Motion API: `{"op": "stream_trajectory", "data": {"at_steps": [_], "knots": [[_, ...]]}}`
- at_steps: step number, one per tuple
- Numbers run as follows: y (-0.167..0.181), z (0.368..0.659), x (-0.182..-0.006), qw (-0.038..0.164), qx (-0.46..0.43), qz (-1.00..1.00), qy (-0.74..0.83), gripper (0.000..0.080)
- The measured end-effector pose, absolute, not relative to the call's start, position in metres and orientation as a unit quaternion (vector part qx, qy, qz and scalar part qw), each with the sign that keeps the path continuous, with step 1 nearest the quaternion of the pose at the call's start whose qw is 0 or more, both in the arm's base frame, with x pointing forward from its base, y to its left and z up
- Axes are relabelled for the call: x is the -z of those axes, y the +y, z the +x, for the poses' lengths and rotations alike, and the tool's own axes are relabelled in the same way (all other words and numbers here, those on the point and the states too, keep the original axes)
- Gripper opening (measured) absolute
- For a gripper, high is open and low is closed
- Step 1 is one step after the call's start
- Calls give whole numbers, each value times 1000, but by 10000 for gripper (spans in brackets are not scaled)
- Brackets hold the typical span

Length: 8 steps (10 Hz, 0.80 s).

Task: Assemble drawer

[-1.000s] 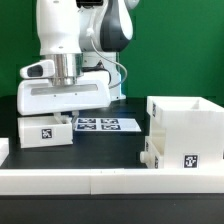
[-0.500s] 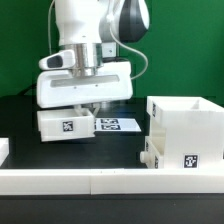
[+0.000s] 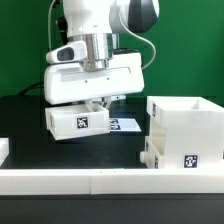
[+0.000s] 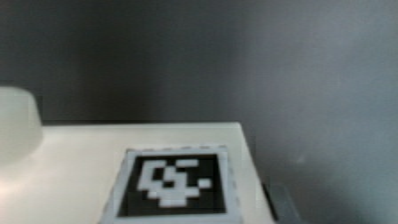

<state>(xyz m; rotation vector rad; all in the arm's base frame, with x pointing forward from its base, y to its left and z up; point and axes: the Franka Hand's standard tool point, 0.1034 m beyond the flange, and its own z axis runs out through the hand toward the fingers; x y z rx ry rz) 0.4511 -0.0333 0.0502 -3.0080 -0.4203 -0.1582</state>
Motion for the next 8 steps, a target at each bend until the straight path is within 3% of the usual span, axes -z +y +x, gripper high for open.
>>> {"op": "stream_trajectory", "data": {"at_steps": [3, 6, 8], "knots": [[-43, 443, -40, 31, 62, -950, -305, 42], [-43, 464, -45, 27, 45, -887, -459, 42], [-44, 461, -42, 26, 45, -868, -494, 42]]}}
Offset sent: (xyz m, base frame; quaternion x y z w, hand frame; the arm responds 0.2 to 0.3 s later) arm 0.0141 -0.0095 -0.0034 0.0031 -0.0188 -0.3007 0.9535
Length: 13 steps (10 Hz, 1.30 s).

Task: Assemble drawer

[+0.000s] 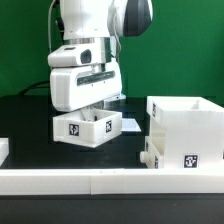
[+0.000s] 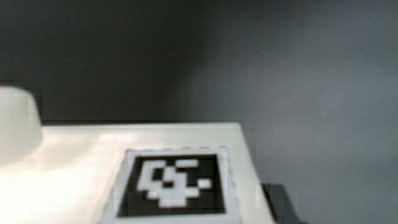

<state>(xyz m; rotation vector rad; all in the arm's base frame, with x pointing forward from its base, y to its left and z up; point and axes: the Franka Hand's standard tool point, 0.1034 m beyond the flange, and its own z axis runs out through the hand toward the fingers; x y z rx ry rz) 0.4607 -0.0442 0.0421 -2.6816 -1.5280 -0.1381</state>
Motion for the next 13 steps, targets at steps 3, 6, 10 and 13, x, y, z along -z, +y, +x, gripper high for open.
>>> {"op": "stream_trajectory", "data": {"at_steps": [3, 6, 10, 13], "knots": [[-44, 461, -42, 23, 40, -821, -569, 42], [-40, 487, -48, 16, 33, -753, -657, 42], [-41, 495, -49, 13, 30, -731, -682, 42], [-40, 509, -50, 16, 29, -726, -686, 42]]}}
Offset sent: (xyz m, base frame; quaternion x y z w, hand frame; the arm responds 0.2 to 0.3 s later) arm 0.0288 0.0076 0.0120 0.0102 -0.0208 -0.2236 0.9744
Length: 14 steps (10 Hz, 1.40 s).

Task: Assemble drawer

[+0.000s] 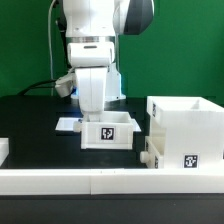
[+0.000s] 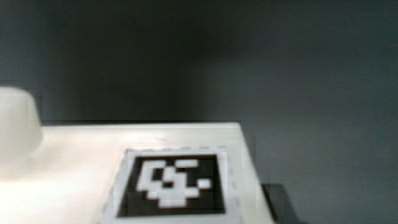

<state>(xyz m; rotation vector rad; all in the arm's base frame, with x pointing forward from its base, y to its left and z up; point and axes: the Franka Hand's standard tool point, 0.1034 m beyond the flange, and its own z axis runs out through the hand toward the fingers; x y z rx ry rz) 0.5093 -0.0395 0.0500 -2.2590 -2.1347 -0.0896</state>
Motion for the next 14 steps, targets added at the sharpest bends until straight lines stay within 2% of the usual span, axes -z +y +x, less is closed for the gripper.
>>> {"op": "stream_trajectory", "data": {"at_steps": [1, 4, 5, 10, 14], "knots": [[-33, 522, -52, 16, 31, -724, -689, 42], [-25, 537, -54, 19, 29, -722, -692, 42], [-26, 534, -53, 27, 21, -722, -691, 42], [-24, 539, -57, 25, 23, -719, -695, 42], [-16, 538, -53, 29, 23, -715, -698, 42]]}}
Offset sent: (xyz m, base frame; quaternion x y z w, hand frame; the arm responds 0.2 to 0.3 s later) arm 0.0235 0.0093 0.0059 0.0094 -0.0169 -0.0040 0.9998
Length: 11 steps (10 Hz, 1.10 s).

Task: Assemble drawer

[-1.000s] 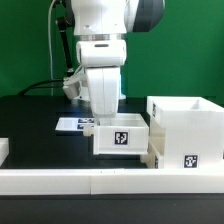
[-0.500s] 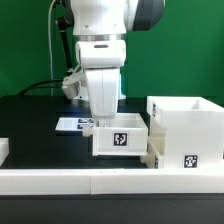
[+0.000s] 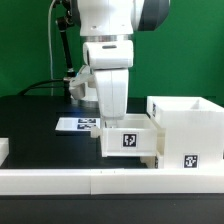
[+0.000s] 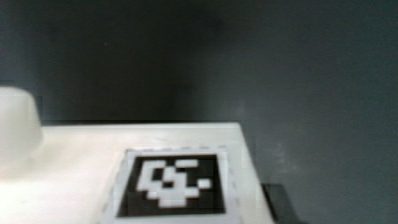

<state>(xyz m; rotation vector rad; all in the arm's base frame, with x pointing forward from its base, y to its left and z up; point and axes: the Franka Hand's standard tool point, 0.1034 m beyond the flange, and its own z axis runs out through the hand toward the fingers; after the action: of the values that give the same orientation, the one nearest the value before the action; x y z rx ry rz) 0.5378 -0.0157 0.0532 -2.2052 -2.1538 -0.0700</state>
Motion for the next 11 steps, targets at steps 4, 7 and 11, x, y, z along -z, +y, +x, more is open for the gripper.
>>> {"op": "stream_trajectory", "data": {"at_steps": [4, 7, 11], "knots": [[-16, 538, -52, 29, 23, -722, -690, 42], [-16, 538, -52, 31, 21, -721, -692, 42], [-15, 552, -61, 29, 21, -719, -694, 42]]}}
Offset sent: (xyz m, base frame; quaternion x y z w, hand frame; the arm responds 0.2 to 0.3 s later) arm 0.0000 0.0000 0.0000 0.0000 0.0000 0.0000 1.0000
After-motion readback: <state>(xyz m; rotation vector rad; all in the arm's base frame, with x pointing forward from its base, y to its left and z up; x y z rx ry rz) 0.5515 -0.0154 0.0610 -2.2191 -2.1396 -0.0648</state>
